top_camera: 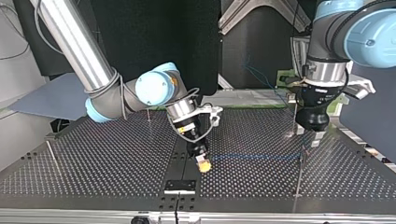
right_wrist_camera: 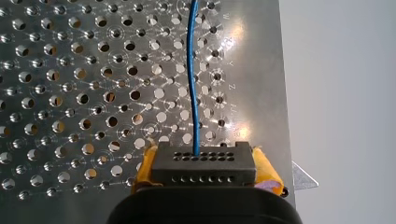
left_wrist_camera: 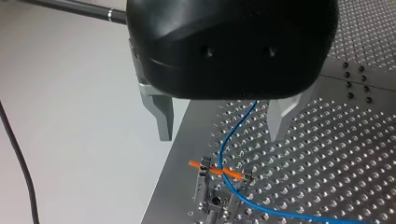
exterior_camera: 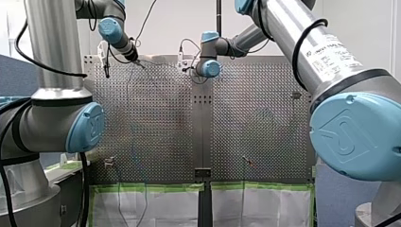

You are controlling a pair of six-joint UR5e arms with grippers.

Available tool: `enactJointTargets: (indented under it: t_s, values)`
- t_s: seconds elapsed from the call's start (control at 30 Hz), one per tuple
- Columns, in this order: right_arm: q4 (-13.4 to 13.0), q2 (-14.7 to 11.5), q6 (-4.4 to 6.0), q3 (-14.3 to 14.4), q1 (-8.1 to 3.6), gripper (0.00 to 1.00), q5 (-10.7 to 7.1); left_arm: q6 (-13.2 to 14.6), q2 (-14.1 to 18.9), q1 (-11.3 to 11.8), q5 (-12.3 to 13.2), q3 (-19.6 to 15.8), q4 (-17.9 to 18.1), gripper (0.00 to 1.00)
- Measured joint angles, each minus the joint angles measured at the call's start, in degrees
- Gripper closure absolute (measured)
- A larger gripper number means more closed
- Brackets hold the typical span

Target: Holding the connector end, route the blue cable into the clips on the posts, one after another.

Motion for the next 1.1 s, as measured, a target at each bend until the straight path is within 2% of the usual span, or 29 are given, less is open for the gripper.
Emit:
enactJointTargets:
  t_s: [0.7, 1.1]
  values:
    - [-0.1, 0.1, 0.23, 0.0, -0.56, 1.0, -0.5, 0.4, 0.0, -0.5, -2.4, 0.0, -0.2, 0.01]
    - [-0.3, 0.2, 0.35, 0.0, -0.62, 1.0, -1.13, 0.5, 0.0, -0.6, -2.6, 0.0, -0.3, 0.01]
